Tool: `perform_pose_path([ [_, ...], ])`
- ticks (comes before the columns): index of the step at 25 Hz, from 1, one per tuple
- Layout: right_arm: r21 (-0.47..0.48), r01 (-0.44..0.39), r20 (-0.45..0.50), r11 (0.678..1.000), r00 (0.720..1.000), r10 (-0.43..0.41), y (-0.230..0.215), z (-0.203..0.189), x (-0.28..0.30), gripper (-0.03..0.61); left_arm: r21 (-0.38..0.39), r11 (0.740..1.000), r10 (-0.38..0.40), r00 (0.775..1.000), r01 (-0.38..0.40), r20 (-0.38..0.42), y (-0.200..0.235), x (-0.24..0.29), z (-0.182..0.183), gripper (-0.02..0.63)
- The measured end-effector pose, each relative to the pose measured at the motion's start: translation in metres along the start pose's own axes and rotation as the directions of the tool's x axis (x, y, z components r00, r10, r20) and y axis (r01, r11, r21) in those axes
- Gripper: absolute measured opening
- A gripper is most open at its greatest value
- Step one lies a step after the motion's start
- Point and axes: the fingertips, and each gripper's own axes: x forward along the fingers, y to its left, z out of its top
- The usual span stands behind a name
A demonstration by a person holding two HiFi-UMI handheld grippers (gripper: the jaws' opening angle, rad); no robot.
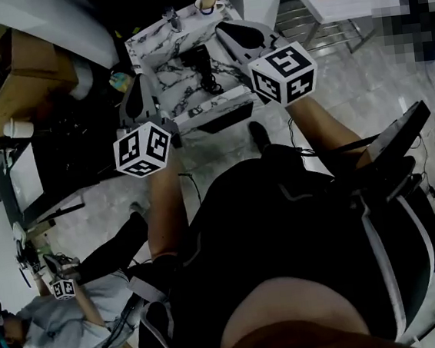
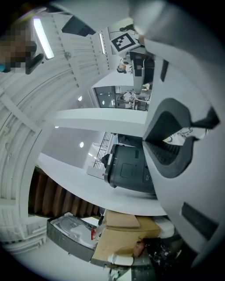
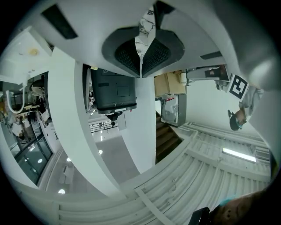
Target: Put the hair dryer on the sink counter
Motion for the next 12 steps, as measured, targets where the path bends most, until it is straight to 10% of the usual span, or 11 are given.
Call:
perform_pose_path([
  [12,-0.017,0.021,0.055,1.0,0.998,-0.02,0.045,0.008,-0.038,0.029,0.064,0.998,0.027,0.999,-0.029,0.031,-0.009,-0.062,0.02,0.005],
])
